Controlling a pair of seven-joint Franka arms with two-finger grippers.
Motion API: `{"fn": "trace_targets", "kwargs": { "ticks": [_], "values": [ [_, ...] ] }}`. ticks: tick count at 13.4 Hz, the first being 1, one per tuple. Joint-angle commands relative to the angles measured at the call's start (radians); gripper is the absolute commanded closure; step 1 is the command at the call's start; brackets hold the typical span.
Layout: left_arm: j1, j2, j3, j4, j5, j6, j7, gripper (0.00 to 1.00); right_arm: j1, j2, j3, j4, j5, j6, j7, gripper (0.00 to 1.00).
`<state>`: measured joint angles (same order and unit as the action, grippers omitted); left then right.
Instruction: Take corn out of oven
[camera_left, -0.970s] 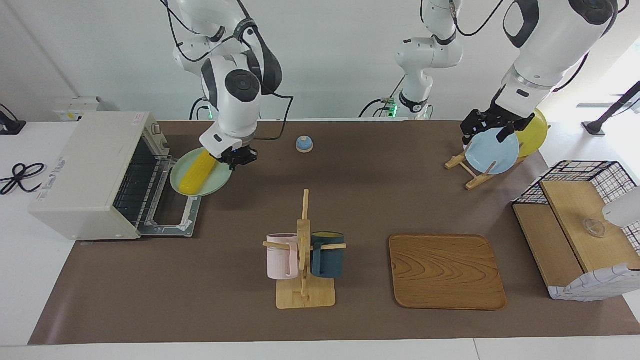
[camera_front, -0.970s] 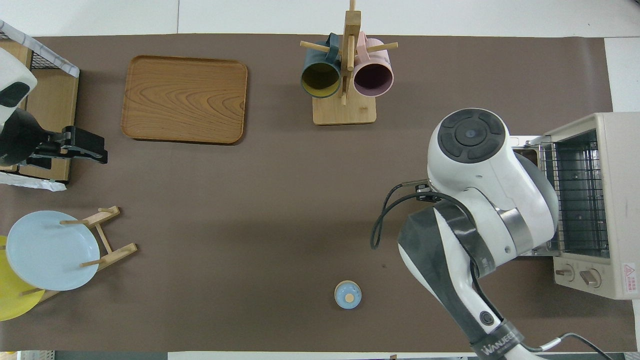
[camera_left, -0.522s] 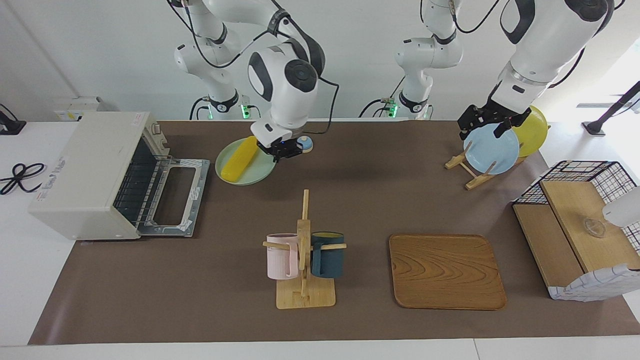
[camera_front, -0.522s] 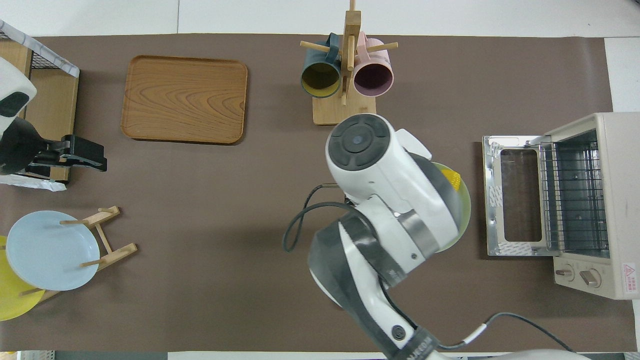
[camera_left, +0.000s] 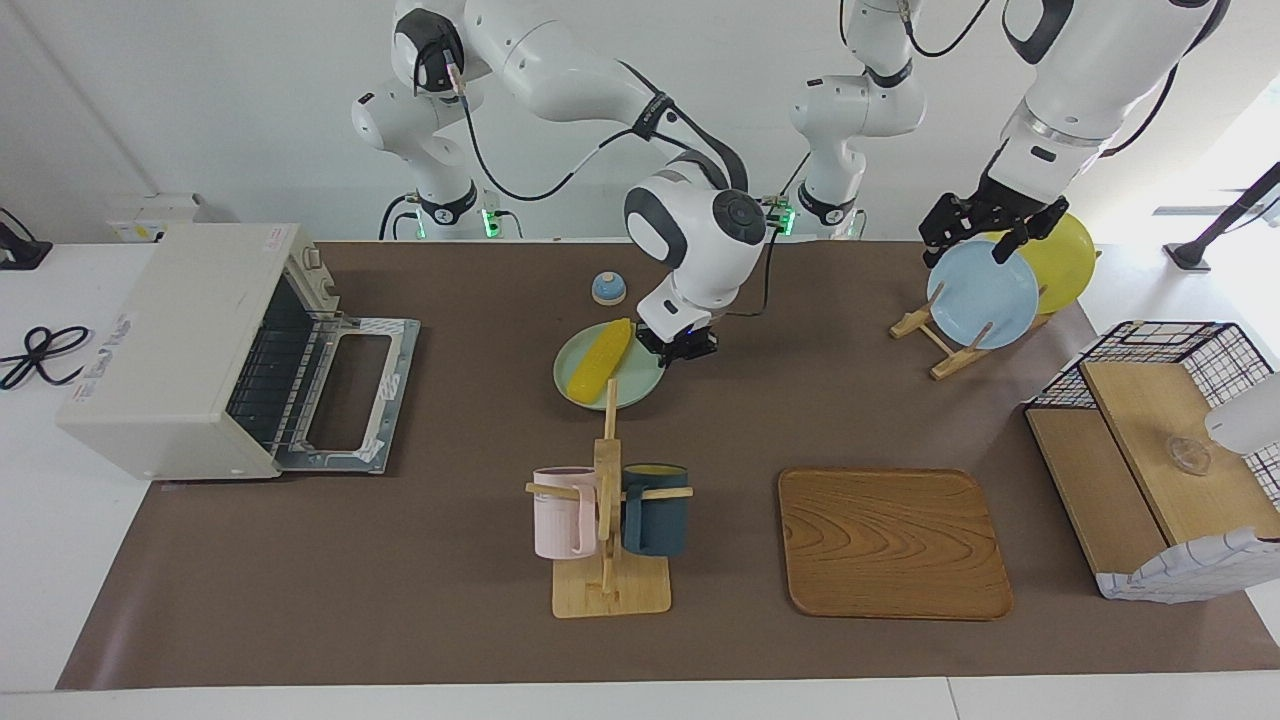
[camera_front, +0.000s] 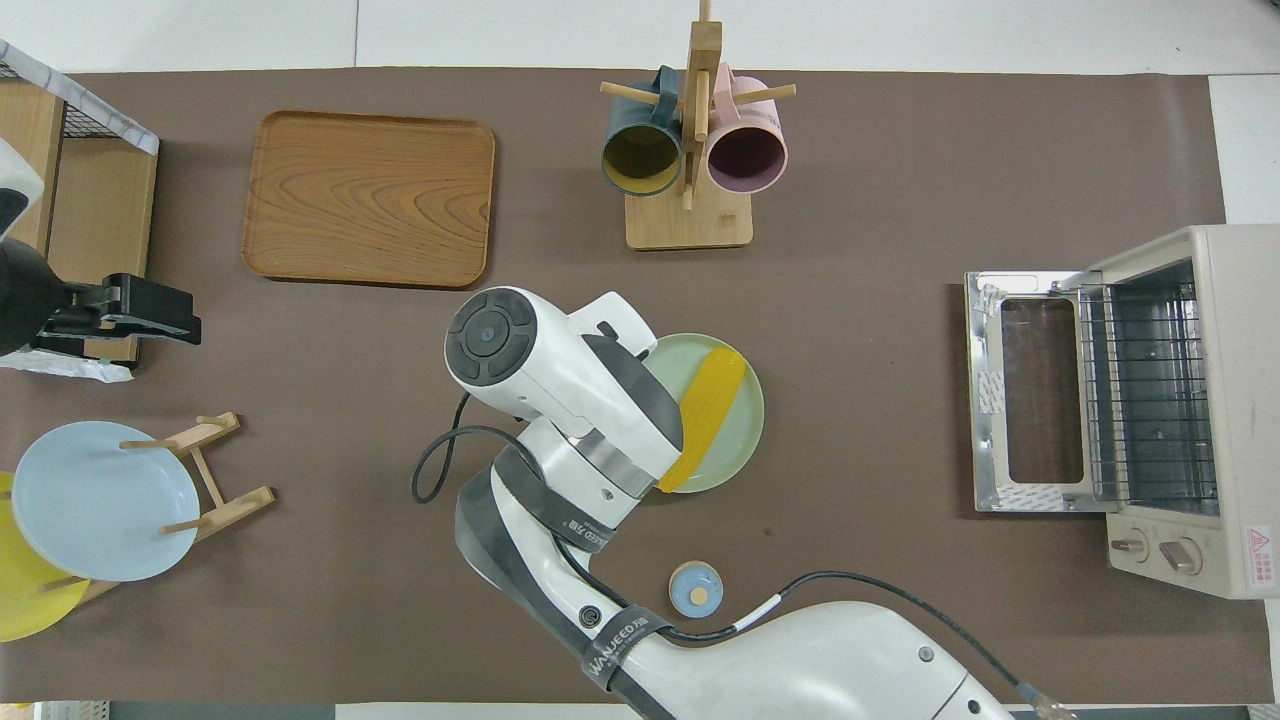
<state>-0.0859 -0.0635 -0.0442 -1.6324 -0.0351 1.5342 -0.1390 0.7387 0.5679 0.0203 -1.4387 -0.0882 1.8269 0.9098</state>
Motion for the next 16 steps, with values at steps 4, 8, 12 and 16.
{"fn": "trace_targets", "kwargs": {
  "ticks": [4, 8, 12, 16],
  "values": [
    [0.008, -0.024, 0.007, -0.034, 0.004, 0.014, -0.001, 0.0, -0.016, -0.02, 0.006, -0.126, 0.073, 0.179, 0.063, 1.0],
    [0.008, -0.03, 0.01, -0.04, 0.004, 0.015, 0.001, 0.0, -0.027, -0.019, 0.006, -0.109, 0.114, 0.239, 0.061, 0.62],
    [0.006, -0.03, 0.01, -0.043, -0.009, 0.02, 0.021, 0.0, -0.035, -0.071, -0.008, -0.051, 0.079, 0.1, 0.028, 0.63],
    [-0.03, -0.05, -0.002, -0.124, -0.058, 0.09, 0.038, 0.0, -0.151, -0.192, -0.008, -0.077, -0.008, -0.104, -0.126, 0.71]
  ]
}}
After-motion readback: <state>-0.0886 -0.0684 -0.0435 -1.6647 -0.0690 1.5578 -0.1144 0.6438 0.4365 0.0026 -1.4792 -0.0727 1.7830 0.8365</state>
